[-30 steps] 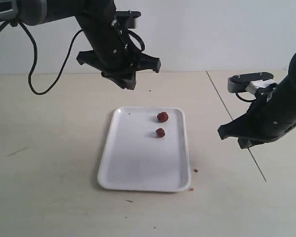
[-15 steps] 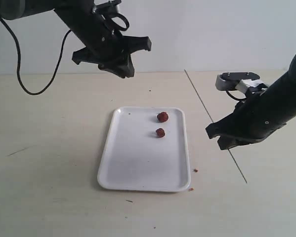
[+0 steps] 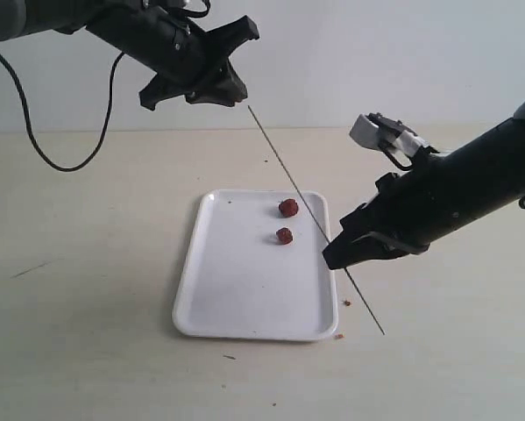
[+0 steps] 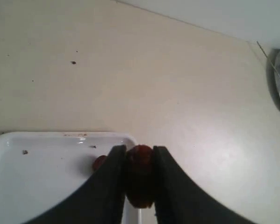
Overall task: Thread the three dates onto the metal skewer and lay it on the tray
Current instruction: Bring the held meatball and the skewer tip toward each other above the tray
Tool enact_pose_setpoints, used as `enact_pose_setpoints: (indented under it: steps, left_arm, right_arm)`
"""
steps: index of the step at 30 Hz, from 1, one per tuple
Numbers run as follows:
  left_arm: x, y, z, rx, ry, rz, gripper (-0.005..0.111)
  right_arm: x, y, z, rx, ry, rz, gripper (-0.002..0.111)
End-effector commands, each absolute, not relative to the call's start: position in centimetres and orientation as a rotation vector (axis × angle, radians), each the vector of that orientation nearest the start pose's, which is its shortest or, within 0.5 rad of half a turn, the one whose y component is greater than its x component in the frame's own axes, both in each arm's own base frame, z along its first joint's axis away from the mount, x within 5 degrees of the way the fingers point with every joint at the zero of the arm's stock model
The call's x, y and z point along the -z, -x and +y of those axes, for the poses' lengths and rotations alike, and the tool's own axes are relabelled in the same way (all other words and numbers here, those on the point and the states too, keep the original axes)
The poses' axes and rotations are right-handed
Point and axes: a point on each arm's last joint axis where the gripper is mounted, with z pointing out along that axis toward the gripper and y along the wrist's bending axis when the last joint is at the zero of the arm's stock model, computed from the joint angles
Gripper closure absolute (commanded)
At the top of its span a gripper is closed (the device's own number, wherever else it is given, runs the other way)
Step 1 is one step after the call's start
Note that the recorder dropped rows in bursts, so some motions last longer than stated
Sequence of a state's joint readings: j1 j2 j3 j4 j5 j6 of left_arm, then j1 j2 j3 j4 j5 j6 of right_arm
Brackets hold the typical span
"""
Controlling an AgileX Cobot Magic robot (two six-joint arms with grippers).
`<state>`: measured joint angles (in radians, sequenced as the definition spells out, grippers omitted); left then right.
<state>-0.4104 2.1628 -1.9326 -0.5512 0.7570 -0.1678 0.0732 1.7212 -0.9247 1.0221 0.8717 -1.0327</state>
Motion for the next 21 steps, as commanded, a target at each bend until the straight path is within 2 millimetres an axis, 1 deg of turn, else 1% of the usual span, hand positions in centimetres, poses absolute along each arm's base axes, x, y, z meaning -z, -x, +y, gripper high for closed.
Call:
enact_pose_setpoints:
  steps: [1, 14, 21]
  left_arm:
    - [-26.46, -44.58, -22.96, 0.923, 0.068, 2.48, 0.086]
    - [-26.45, -44.41, -23.08, 0.946, 0.067, 2.494, 0.086]
    - [-26.49, -44.14, -23.65, 0.955, 0.047, 2.492, 0.086]
  right_arm:
    - [-18.73, -30.07, 8.11, -0.947, 0.542, 2.561, 0.108]
    - [-18.71, -30.36, 8.0, -0.915, 0.515, 2.551, 0.108]
    - [-18.62, -30.72, 7.76, -0.863, 0.481, 2.546, 0.108]
